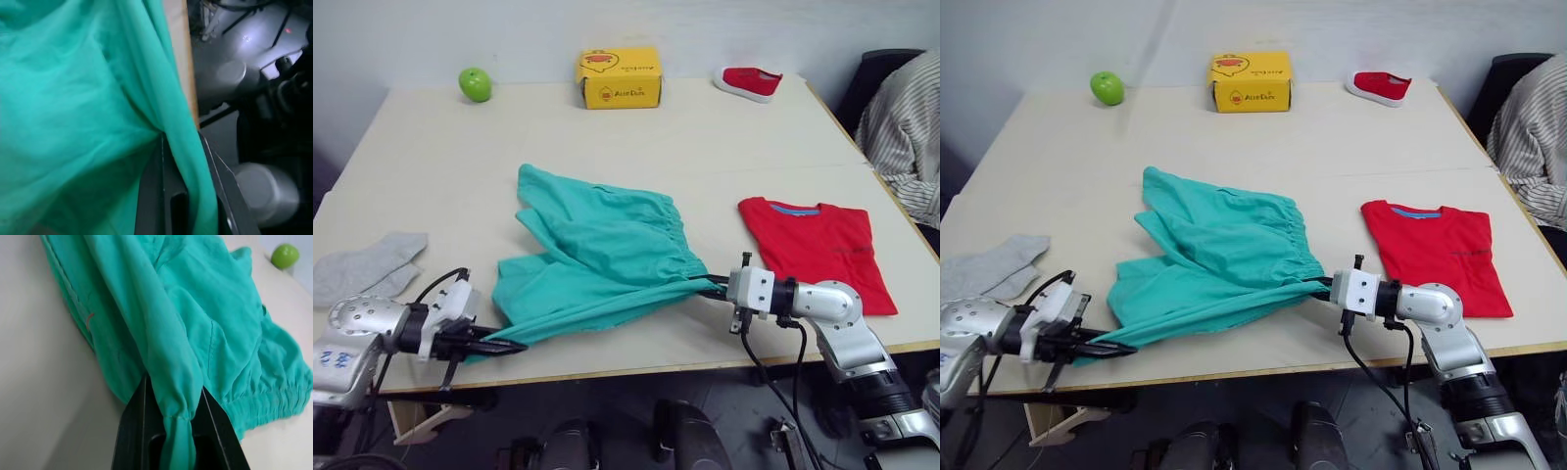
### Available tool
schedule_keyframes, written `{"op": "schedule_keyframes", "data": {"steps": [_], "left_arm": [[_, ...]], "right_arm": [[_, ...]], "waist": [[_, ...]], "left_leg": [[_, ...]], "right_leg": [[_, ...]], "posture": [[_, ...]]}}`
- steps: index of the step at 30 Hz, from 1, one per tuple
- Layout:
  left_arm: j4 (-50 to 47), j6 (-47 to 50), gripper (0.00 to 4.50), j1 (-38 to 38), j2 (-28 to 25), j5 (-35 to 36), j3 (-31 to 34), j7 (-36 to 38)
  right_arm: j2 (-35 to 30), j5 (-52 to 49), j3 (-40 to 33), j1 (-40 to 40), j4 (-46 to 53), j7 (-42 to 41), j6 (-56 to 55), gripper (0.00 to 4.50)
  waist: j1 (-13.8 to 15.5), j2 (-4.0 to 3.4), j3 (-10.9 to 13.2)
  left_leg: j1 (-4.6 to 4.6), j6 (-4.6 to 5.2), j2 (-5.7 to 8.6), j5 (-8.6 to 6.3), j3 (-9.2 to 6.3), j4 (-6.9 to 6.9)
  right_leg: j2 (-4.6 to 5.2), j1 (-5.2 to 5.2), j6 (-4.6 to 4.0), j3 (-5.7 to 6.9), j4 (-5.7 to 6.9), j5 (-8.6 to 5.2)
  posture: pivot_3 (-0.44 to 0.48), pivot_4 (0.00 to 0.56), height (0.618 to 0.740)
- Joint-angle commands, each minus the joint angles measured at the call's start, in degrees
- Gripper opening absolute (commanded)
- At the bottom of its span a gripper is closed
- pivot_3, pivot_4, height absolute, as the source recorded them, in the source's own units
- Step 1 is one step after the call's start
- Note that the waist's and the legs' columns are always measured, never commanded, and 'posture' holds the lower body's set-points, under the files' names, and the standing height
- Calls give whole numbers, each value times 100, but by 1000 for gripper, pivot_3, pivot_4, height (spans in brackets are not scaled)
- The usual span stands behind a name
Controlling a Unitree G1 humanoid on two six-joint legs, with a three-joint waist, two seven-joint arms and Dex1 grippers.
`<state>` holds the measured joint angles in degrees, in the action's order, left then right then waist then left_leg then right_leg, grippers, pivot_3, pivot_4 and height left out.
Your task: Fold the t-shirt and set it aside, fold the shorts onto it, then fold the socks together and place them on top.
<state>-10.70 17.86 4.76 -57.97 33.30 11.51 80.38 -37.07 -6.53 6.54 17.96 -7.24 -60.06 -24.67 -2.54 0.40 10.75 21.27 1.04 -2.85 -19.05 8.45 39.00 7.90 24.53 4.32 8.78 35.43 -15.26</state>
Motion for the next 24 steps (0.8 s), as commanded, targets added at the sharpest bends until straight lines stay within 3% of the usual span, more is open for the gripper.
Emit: {"op": "schedule_keyframes", "data": {"steps": [1, 6, 11, 15, 18, 22, 24], "left_arm": [[-1055, 927, 10, 988, -324, 404, 813, -160], [-1901, 2040, 10, 2189, -610, 641, 1572, -266], [-1806, 1896, 10, 2136, -742, 270, 1343, -318], [-946, 1008, 10, 227, -412, -340, 541, -982], [274, 327, 10, -2052, 191, -943, -37, -1712], [2670, -1360, 10, -5015, 939, -2302, -347, -3454], [3767, -2266, 10, -6058, 1062, -2815, -296, -4409]], "right_arm": [[-405, 201, -270, -284, -246, 44, -741, 0], [-896, -304, -32, -1091, 149, -663, -769, 0], [-1189, -984, 135, -1200, 601, -1213, 270, 0], [-985, -1129, -48, -157, 309, -1077, 749, 0], [-602, -938, -359, 1372, -699, -465, 673, 0], [-70, -179, -792, 3692, -2534, 1243, -169, 0], [57, 215, -899, 4514, -3191, 2052, -642, 0]], "waist": [[39, -2, 7], [121, -1, 19], [105, -5, 26], [116, -13, 46], [129, -20, 64], [113, -5, 76], [80, -4, 76]], "left_leg": [[0, -1, -1, 1, 0, 0], [-2, -27, -16, -3, -8, -1], [-5, -7, -22, -15, -5, 1], [-4, -14, -40, -15, -3, 6], [-2, -31, -48, 3, -1, 5], [37, -61, -34, 65, 16, 5], [95, -57, -1, 81, 21, 0]], "right_leg": [[2, 1, -2, -12, 3, -1], [-26, 3, -22, -36, 6, -14], [-29, 4, -27, -40, 6, -17], [-23, 4, -51, -44, -1, -11], [-34, 7, -71, -30, -1, 17], [-51, 62, -75, 9, 38, 37], [-44, 116, -72, 22, 52, 39]], "posture": [[0, 150, 740], [0, 150, 740], [0, 150, 740], [0, 150, 740], [0, 150, 740], [0, 150, 740], [0, 150, 740]]}}
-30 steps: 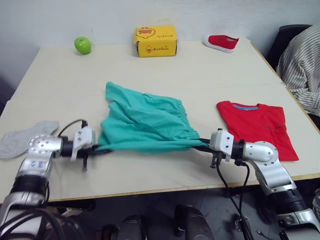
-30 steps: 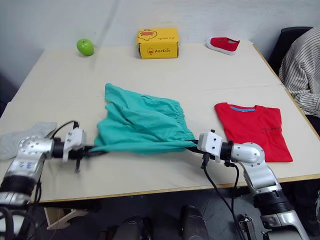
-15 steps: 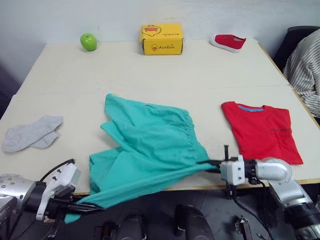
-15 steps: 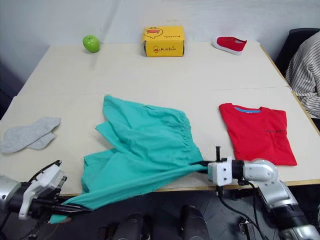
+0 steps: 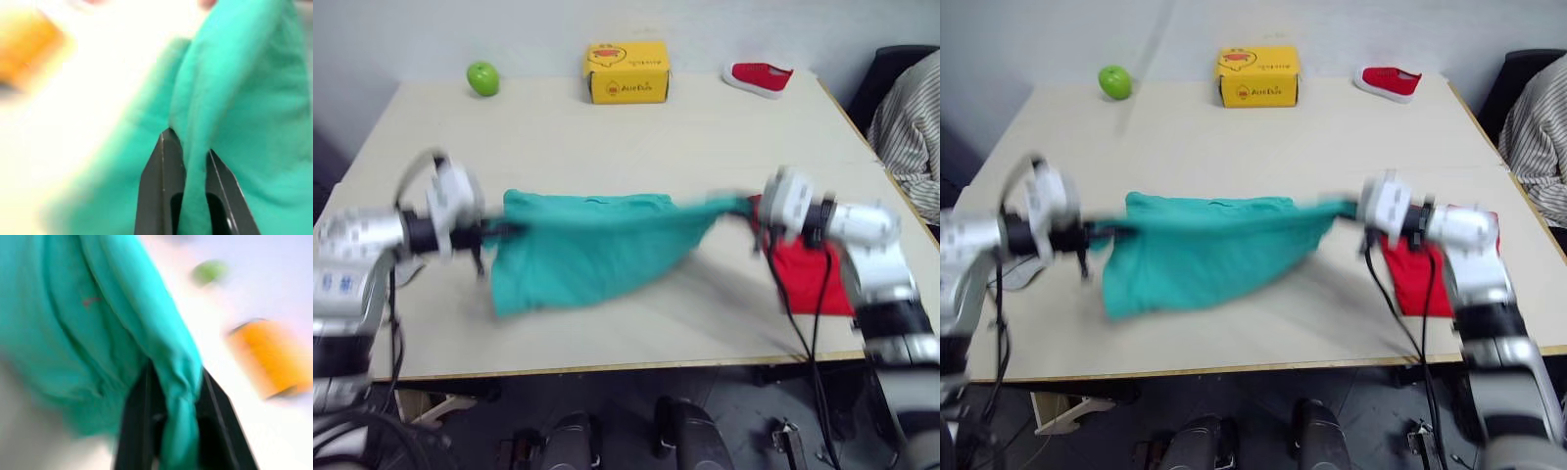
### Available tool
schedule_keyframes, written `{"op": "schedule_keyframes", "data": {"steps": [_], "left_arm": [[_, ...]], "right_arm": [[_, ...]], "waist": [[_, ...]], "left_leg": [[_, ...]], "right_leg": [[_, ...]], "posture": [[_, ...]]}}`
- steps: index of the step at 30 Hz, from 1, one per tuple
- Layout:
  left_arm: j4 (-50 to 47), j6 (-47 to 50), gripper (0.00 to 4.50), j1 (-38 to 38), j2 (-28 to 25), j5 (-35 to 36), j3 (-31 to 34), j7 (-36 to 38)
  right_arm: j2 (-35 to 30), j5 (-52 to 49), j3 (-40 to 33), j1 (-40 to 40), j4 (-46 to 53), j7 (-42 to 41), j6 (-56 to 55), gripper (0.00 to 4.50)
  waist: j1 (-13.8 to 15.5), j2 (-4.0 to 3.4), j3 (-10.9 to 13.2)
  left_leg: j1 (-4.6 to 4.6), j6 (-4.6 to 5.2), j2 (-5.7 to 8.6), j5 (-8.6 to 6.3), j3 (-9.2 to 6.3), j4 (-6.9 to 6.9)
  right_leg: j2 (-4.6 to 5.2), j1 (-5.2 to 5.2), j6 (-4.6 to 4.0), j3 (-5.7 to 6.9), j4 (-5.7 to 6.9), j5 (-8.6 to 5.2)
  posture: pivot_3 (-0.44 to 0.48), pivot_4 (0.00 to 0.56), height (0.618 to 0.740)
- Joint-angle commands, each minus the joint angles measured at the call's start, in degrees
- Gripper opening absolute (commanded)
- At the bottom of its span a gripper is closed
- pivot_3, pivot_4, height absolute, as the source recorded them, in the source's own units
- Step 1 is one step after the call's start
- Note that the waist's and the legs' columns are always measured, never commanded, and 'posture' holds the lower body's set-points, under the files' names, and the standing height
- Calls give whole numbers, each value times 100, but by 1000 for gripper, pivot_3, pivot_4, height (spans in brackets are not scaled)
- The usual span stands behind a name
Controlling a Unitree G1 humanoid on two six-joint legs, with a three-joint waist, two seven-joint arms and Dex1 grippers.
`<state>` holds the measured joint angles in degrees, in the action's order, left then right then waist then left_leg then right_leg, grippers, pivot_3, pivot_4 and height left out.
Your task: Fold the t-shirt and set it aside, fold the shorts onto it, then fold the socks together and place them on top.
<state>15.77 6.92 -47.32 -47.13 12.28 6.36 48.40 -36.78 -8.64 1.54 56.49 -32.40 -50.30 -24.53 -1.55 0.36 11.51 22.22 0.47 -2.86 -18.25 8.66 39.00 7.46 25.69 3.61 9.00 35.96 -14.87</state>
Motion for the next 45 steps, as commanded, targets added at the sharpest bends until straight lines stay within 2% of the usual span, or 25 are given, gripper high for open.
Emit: {"op": "schedule_keyframes", "data": {"steps": [1, 4, 6, 8, 10, 12, 15, 19, 22, 25, 29, 32, 36, 38, 40, 41, 43, 44, 45], "left_arm": [[1642, -1612, 10, -1359, -35, -822, 314, -1610], [2674, -2595, 10, -2330, -161, -945, 521, -2378], [2825, -2707, 10, -2494, -207, -461, 693, -1814], [2476, -2751, 10, -2110, -328, 77, 797, -825], [1817, -2640, 10, -1442, -432, 629, 943, 11], [790, -1962, 10, -335, -634, 1270, 1180, 725], [-724, -634, 10, 1523, -1062, 1896, 1558, 1290], [-2796, 1743, 10, 4370, -1534, 2883, 2342, 1920], [-3755, 2860, 10, 6133, -1758, 2894, 2757, 2211], [-4145, 3076, 10, 6944, -1730, 2632, 2933, 2207], [-4067, 3094, 10, 7253, -1744, 2400, 2771, 2220], [-3754, 2813, 10, 7129, -1858, 2116, 2318, 2322], [-3474, 2743, 10, 6191, -1939, 2291, 1719, 2413], [-3137, 2583, 10, 5591, -2105, 2161, 1347, 2599], [-2532, 2084, 10, 4504, -2044, 1811, 874, 2527], [-2111, 1662, 10, 3769, -1837, 1539, 653, 2296], [-906, 832, 10, 1939, -1243, 861, 291, 1400], [-447, 477, 10, 1366, -1045, 591, 197, 1139], [303, -104, 10, 528, -837, 133, 79, 558]], "right_arm": [[56, 656, -421, 1016, -964, 1536, -921, 0], [89, 1111, -409, 1605, -1561, 2433, -1521, 0], [131, 1223, -348, 1696, -1764, 2575, -1809, 0], [201, 1151, -255, 1521, -1812, 2334, -1940, 0], [222, 1109, -183, 1254, -1743, 2147, -2008, 0], [258, 994, -95, 810, -1537, 1821, -2013, 0], [247, 753, 86, -10, -1100, 1146, -1965, 0], [16, 118, 568, -1600, -321, -427, -2005, 0], [-424, -403, 913, -2823, 346, -1613, -1671, 0], [-875, -933, 1094, -3593, 1185, -2427, -477, 0], [-1514, -1432, 1198, -4190, 2384, -2934, 1334, 0], [-1733, -1527, 1164, -4168, 2973, -2981, 2066, 0], [-1739, -1753, 1010, -3691, 3250, -2968, 3021, 0], [-1665, -1758, 905, -3277, 3117, -2960, 3273, 0], [-1346, -1594, 725, -2614, 2671, -2696, 3004, 0], [-1128, -1417, 628, -2215, 2318, -2475, 2625, 0], [-633, -772, 440, -1142, 1217, -1435, 1708, 0], [-476, -577, 380, -791, 817, -1149, 1458, 0], [-324, -145, 298, -168, 149, -261, 1056, 0]], "waist": [[-49, 3, 1], [-123, 7, 1], [-160, 7, 0], [-199, 7, 0], [-229, 7, 0], [-285, 7, 1], [-345, 16, 7], [-306, 18, 12], [-180, 15, 15], [-8, 11, 18], [57, 11, 14], [94, 13, 12], [134, 14, 12], [136, 14, 12], [135, 15, 12], [134, 15, 12], [140, 21, 16], [139, 22, 17], [139, 23, 17]], "left_leg": [[13, 0, 1, -1, 3, -3], [24, 8, 17, -9, 23, -56], [24, 12, 28, -11, 35, -91], [17, 14, 29, -12, 70, -94], [12, 14, 26, -12, 82, -98], [17, 13, 18, -11, 83, -97], [22, 13, 16, -11, 57, -77], [10, 18, -19, -7, 52, -24], [-44, 14, -37, -12, 21, -2], [-73, 15, -31, -16, 15, 6], [-94, 10, -44, -33, -6, 8], [-99, -6, -81, -49, -15, 8], [-81, -55, -97, -52, -5, 6], [-75, -61, -94, -48, 10, 7], [-80, -63, -93, -47, 27, 9], [-78, -64, -92, -46, 32, 10], [-84, -68, -92, -33, 38, 12], [-69, -67, -92, -15, 45, 12], [-61, -70, -94, -2, 50, 9]], "right_leg": [[0, 16, 0, 0, -1, 0], [15, 54, 2, 19, -8, 0], [25, 72, 5, 27, -8, 2], [21, 72, 6, 34, -8, 2], [15, 72, 10, 34, -11, 0], [9, 71, 14, 32, -11, -3], [10, 68, 15, 13, -15, -5], [10, 49, 17, -6, 3, -4], [4, -34, 15, -22, -13, -7], [8, -58, 10, -23, -20, -11], [11, -91, -16, -13, -34, -16], [9, -95, -42, 4, -33, -26], [-23, -49, -79, 9, -1, -47], [-59, -34, -78, 9, 5, -46], [-74, -29, -75, 10, 8, -42], [-79, -26, -78, 10, 5, -37], [-85, -30, -84, 8, 5, -20], [-89, -18, -89, 9, -2, -2], [-91, -16, -92, 10, -8, 12]], "posture": [[0, 150, 740], [0, 150, 740], [0, 150, 740], [0, 150, 740], [0, 150, 740], [0, 150, 740], [0, 150, 740], [0, 150, 740], [0, 150, 740], [0, 150, 740], [0, 150, 740], [0, 150, 740], [0, 150, 740], [0, 150, 740], [0, 150, 740], [0, 150, 740], [0, 150, 740], [0, 150, 740], [0, 150, 740]]}}
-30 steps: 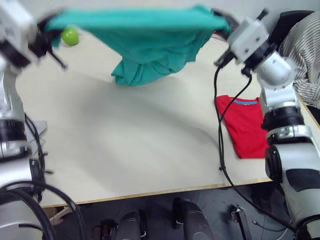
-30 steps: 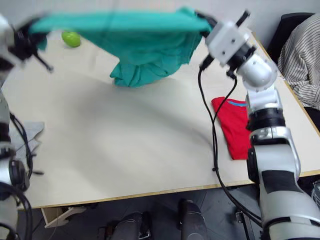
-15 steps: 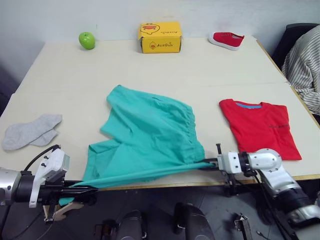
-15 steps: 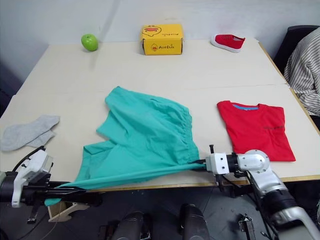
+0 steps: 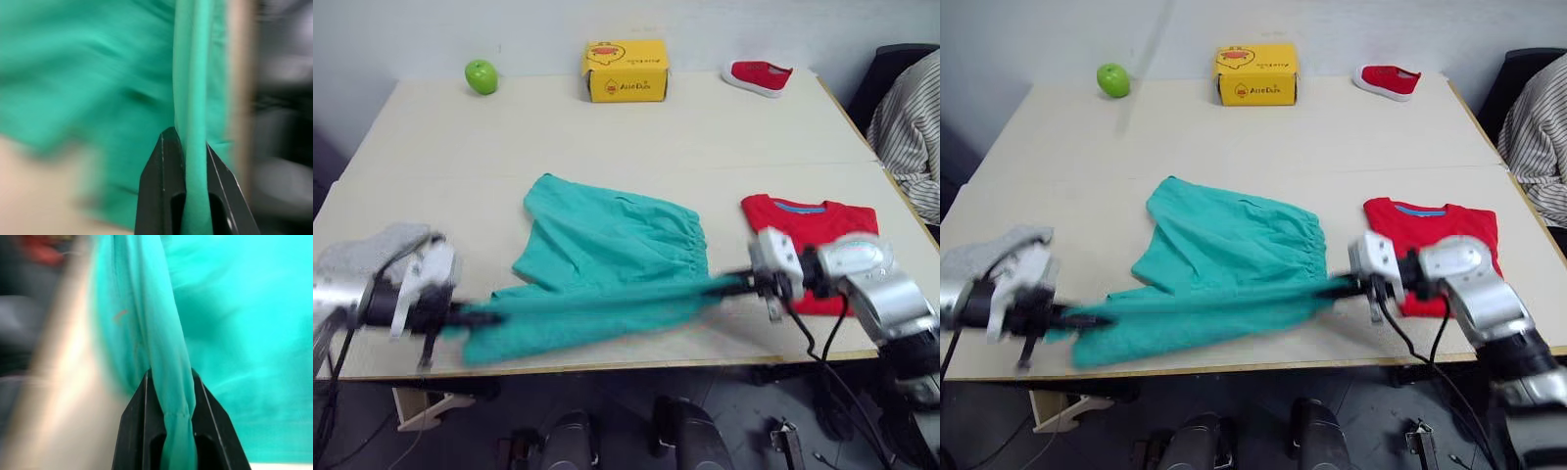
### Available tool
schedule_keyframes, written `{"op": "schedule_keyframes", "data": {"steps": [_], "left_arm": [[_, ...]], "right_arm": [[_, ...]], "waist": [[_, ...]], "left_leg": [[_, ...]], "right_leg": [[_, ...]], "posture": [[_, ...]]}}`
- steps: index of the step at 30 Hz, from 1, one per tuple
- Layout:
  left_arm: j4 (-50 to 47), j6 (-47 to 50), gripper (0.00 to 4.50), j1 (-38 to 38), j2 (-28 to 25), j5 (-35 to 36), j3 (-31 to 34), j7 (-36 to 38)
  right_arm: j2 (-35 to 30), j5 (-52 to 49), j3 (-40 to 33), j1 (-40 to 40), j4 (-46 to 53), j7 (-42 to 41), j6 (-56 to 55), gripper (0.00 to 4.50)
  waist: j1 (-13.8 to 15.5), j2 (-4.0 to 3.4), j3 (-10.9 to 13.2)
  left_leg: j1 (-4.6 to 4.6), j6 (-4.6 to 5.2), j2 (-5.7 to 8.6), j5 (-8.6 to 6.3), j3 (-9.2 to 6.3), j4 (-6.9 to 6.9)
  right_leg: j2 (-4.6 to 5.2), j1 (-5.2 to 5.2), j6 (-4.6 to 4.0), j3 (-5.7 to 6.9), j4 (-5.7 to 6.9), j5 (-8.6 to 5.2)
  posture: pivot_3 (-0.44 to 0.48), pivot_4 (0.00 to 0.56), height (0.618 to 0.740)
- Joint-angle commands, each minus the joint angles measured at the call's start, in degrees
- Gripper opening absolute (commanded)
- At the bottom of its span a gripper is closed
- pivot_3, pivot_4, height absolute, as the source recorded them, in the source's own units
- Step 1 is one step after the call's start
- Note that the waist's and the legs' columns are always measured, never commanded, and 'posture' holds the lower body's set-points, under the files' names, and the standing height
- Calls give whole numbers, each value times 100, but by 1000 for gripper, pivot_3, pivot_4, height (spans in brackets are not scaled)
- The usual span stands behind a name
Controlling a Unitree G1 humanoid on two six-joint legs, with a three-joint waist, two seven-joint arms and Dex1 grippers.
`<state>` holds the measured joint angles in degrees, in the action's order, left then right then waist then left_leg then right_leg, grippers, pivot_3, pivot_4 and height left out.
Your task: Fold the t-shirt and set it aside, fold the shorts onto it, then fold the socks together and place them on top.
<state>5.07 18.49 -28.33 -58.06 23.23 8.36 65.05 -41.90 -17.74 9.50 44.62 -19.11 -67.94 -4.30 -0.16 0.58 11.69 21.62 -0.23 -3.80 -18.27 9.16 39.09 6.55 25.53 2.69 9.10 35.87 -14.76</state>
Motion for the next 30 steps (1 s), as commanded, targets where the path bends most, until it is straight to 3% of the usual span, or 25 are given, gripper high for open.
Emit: {"op": "schedule_keyframes", "data": {"steps": [1, 4, 6, 8, 10, 12, 15, 18, 25, 30], "left_arm": [[2027, -1847, 10, -2025, 385, -1414, -216, -1696], [3732, -3097, 10, -3914, 602, -2257, -284, -3577], [4418, -3996, 10, -4740, 583, -2522, -212, -4559], [4757, -4724, 10, -5108, 512, -2488, -120, -4732], [4923, -5245, 10, -5146, 399, -2444, -150, -4499], [4765, -5529, 10, -4672, 329, -1905, -16, -3543], [4020, -5336, 10, -3326, 244, -955, 228, -2029], [2475, -4573, 10, -1097, -3, -108, 521, -883], [-1143, -1118, 10, 4173, -442, 1018, 2417, 194], [-2442, 473, 10, 5967, -391, 1124, 3527, 591]], "right_arm": [[287, 1054, -573, 1491, -1680, 2128, -1253, 0], [349, 1884, -799, 2856, -2954, 4300, -2479, 0], [312, 2133, -846, 3378, -3375, 5062, -3003, 0], [298, 2292, -783, 3507, -3517, 5321, -3448, 0], [339, 2341, -749, 3439, -3566, 5303, -3755, 0], [378, 2346, -626, 3078, -3452, 4951, -3986, 0], [529, 2079, -532, 2315, -3119, 4243, -4059, 0], [649, 1808, -240, 1273, -2519, 3237, -4060, 0], [504, 1225, 92, -1023, -896, 1960, -3610, 0], [-15, 583, 171, -2155, -19, 861, -3203, 0]], "waist": [[-17, 1, 0], [-63, 9, 0], [-145, 15, -5], [-206, 19, -8], [-300, 19, -9], [-355, 18, -9], [-426, 17, -8], [-546, 13, -5], [-497, 12, -1], [-179, 7, 0]], "left_leg": [[-1, -1, 0, 4, 16, 2], [27, -1, -1, 13, 60, -1], [134, 5, 8, 13, 70, 0], [169, 14, 25, 4, 80, -4], [151, 33, 25, -7, 83, -14], [144, 41, 26, -11, 84, -33], [135, 39, 26, -10, 90, -49], [146, 35, 15, -8, 91, -24], [103, 30, -25, -3, 78, 24], [-19, 28, -30, -20, 76, 10]], "right_leg": [[1, 0, 1, -2, 11, 1], [3, 30, 6, -3, 19, 6], [14, 142, 17, -5, 19, 12], [23, 204, 18, 0, 53, 13], [21, 201, 19, 19, 60, 13], [17, 201, 20, 26, 55, 13], [14, 191, 28, 23, 31, 8], [11, 185, 29, 4, 15, 7], [14, 169, 30, -51, 80, 7], [7, 37, 25, -50, 13, -3]], "posture": [[0, 150, 740], [0, 150, 740], [0, 150, 740], [0, 150, 740], [0, 150, 740], [0, 150, 740], [0, 150, 740], [0, 150, 740], [0, 150, 740], [0, 150, 740]]}}
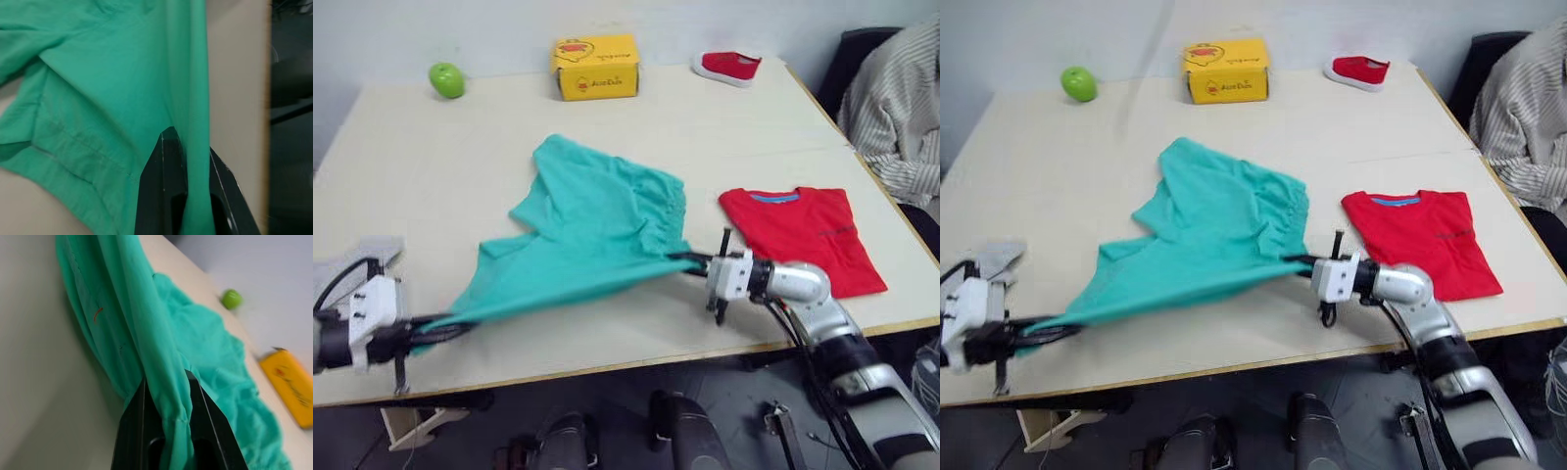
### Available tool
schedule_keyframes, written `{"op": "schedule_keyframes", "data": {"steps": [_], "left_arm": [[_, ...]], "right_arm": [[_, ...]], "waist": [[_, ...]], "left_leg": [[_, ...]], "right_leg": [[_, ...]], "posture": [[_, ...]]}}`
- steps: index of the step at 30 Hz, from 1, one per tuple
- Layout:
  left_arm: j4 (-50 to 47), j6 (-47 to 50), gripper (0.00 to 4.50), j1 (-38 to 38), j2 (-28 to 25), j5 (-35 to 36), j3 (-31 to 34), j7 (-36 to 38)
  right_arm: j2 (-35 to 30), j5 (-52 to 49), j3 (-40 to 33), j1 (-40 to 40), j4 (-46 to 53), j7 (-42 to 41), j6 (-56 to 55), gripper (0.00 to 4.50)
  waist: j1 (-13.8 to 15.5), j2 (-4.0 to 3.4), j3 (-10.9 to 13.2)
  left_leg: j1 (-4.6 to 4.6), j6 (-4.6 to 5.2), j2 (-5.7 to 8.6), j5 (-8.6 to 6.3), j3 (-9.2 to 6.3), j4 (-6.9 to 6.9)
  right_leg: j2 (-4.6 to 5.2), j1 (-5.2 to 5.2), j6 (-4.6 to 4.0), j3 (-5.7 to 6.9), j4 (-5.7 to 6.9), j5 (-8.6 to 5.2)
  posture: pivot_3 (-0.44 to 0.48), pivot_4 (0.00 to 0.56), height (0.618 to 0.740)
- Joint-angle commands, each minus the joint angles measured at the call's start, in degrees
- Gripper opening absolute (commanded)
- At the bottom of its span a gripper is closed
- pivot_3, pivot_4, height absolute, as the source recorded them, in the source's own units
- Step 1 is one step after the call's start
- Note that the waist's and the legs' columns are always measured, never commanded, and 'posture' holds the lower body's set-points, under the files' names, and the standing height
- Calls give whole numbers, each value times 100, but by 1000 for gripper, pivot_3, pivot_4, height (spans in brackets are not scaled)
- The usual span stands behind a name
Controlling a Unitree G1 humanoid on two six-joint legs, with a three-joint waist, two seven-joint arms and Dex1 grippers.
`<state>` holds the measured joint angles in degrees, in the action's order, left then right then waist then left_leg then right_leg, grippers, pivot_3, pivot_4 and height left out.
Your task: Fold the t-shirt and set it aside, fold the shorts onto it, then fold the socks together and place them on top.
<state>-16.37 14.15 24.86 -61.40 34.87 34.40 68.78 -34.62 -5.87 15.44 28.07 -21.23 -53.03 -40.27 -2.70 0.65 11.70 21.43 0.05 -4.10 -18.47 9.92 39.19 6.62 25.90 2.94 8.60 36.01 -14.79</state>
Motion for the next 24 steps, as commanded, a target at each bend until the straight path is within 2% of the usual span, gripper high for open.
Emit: {"op": "schedule_keyframes", "data": {"steps": [1, 5, 9, 12, 15, 16, 17, 20, 22, 24], "left_arm": [[-492, 1175, 10, 876, -47, 15, 1093, 325], [-1038, 2032, 10, 1353, -177, 151, 1452, 651], [-1171, 2551, 10, 1102, -459, 351, 1431, 789], [-670, 2303, 10, -288, -928, 591, 755, 583], [322, 1567, 10, -2777, -1088, 334, -772, 338], [685, 1365, 10, -3638, -1009, 150, -1284, 368], [949, 1252, 10, -4190, -933, 5, -1622, 439], [2568, 739, 10, -6770, -115, -884, -3038, 759], [3639, 354, 10, -7837, 328, -1412, -3603, 1034], [5100, -762, 10, -8650, 650, -2347, -4236, 1148]], "right_arm": [[-911, -868, -402, -736, 420, -972, 660, 0], [-1460, -1427, -351, -1379, 1131, -1844, 1582, 0], [-1614, -1768, -531, -1677, 1601, -1956, 2200, 0], [-1663, -2267, -762, -1660, 2125, -1801, 3138, 0], [-1874, -3452, -1065, -1601, 2857, -1366, 5115, 0], [-1904, -3630, -1157, -1586, 3004, -1270, 5465, 0], [-1900, -3674, -1231, -1580, 3094, -1222, 5646, 0], [-1733, -3913, -1600, -1157, 3058, -605, 6423, 0], [-1629, -3752, -1653, -880, 2932, -414, 6586, 0], [-1501, -3245, -1462, -473, 2617, -169, 6619, 0]], "waist": [[127, 2, -3], [178, 14, -11], [185, 18, -13], [230, 17, -12], [304, -1, -19], [342, 1, -20], [354, 9, -25], [357, 13, -35], [359, 18, -35], [311, 25, -39]], "left_leg": [[-31, -1, -3, -21, -5, -4], [-35, 0, -6, -41, -10, -2], [-37, -11, -11, -42, -9, -1], [-35, -20, -7, -39, -12, 0], [-37, -20, -19, -37, -18, 0], [-36, -18, -9, -35, -22, 0], [-30, -21, 2, -33, -22, 0], [-27, -26, 6, -35, -7, 0], [-1, -18, 16, -27, 26, 25], [5, -14, 16, -28, 40, 34]], "right_leg": [[0, -31, -2, 4, -12, -1], [-2, -41, -11, -9, -15, -9], [-15, -39, -21, -3, -13, -15], [-18, -34, -27, -1, -7, -17], [-12, -36, -35, -7, -4, -15], [-10, -36, -35, -11, -3, -15], [-14, -34, -38, -8, -4, -12], [-26, -34, -37, 29, -1, -11], [-31, -33, -24, 48, 13, -3], [-32, -27, -15, 36, 9, 8]], "posture": [[0, 150, 740], [0, 150, 740], [0, 150, 740], [0, 150, 740], [0, 150, 740], [0, 150, 740], [0, 150, 740], [0, 150, 740], [0, 150, 740], [0, 150, 740]]}}
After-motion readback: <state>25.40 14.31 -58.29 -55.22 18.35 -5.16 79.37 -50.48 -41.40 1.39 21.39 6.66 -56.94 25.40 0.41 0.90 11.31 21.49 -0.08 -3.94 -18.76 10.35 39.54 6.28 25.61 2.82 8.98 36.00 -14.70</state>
